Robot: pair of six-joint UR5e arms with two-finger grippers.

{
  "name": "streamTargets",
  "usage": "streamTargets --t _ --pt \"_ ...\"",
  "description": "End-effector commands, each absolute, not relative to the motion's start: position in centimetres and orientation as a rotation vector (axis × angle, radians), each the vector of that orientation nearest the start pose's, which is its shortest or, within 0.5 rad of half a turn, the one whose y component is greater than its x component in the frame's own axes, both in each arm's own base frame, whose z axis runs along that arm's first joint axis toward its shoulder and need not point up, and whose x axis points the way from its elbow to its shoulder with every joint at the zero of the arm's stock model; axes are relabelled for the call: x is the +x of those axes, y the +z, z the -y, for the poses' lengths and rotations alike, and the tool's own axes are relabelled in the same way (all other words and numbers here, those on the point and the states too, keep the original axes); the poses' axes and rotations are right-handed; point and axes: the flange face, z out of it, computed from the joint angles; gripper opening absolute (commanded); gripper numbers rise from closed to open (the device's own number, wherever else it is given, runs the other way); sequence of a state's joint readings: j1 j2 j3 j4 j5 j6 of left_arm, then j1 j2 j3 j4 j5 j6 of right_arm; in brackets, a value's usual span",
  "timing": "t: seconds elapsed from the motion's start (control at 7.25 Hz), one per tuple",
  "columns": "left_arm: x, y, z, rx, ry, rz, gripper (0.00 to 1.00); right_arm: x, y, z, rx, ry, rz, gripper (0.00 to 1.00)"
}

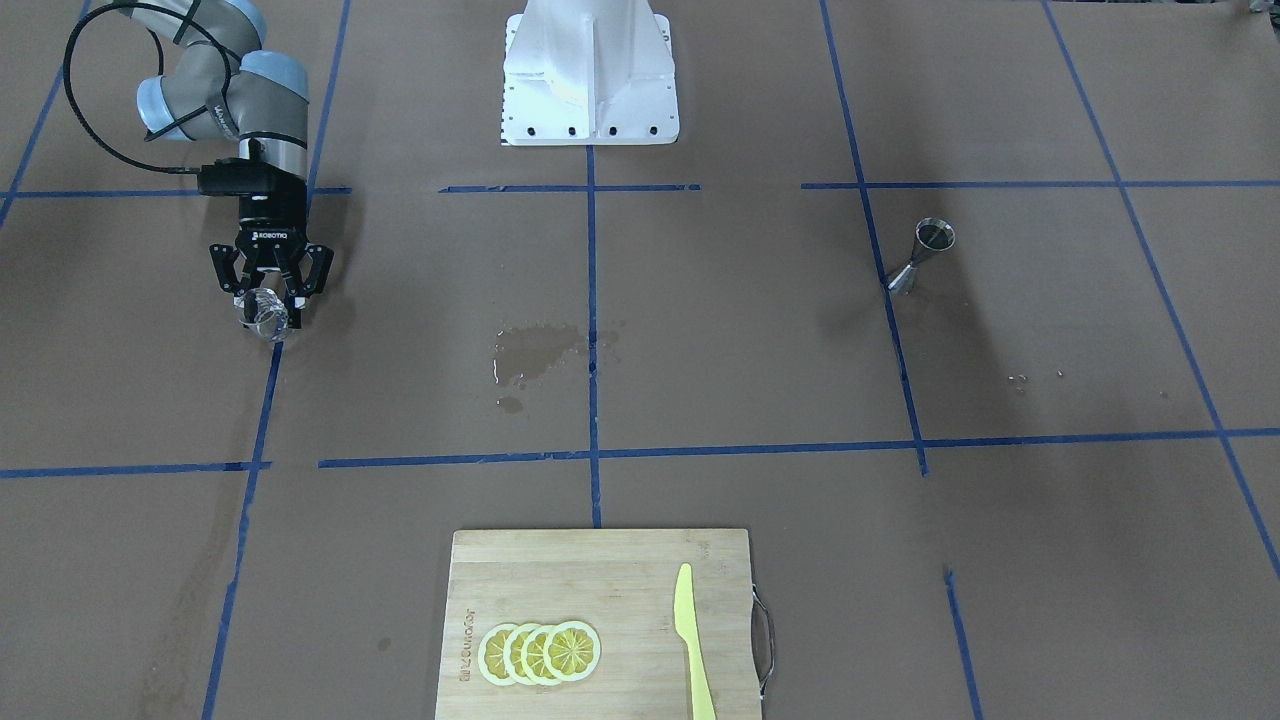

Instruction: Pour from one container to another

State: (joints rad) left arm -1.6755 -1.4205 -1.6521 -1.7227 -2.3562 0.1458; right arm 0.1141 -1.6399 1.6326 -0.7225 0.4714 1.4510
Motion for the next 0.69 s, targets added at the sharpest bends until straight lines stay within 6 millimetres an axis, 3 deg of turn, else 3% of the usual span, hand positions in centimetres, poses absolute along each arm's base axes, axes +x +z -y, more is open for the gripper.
streamTargets --t 0.0,0.14,0.28,0.55 --pt "-10.76 67.17 42.39 0.176 0.072 -0.769 1.00 -43.65 55.00 27.33 1.112 0.451 0.619 0.40" --pt "-10.76 67.17 42.39 0.176 0.072 -0.769 1.00 -43.66 55.00 27.33 1.112 0.451 0.619 0.46" --pt "-10.76 67.17 42.39 0.176 0.072 -0.769 1.00 -43.77 54.86 27.34 1.112 0.452 0.621 0.99" --pt "-10.77 67.10 42.47 0.177 0.072 -0.769 1.00 -43.77 54.78 27.34 1.112 0.453 0.623 1.00"
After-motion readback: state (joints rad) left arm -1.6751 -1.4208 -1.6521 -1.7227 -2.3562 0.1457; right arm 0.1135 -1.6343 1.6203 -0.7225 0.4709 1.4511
